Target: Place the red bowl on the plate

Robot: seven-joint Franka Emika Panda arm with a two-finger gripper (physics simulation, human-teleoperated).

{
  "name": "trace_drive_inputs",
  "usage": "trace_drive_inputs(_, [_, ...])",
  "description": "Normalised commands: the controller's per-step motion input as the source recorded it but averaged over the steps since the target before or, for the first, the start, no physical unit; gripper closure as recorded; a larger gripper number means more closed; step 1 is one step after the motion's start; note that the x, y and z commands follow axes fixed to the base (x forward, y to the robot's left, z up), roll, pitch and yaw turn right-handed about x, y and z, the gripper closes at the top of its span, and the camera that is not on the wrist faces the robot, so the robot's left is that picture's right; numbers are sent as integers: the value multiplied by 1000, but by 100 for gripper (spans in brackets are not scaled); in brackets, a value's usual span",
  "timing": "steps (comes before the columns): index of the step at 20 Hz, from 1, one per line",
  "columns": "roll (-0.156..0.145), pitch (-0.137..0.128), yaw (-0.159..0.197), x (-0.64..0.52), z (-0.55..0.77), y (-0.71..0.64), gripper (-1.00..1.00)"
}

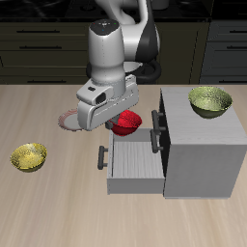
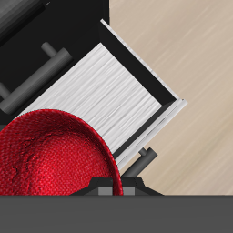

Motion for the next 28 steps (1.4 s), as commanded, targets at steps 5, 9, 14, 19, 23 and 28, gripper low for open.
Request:
trace_drive_inputs(5, [-55,8,-203,-78,118,-171,100])
trace_drive_inputs(9, [-13,-4,-265,-176,303,-116,100])
trace_drive_inputs(14, [-26,-6,-282,-197,318,-236,100])
trace_drive_inputs(19, [7,-7,-197,-185,164,-138,100])
trace_drive_inputs(23, [-18,-58,-163,-134,157,26,100])
trace_drive_inputs(28, [35,46,-201,-94,103,75,100])
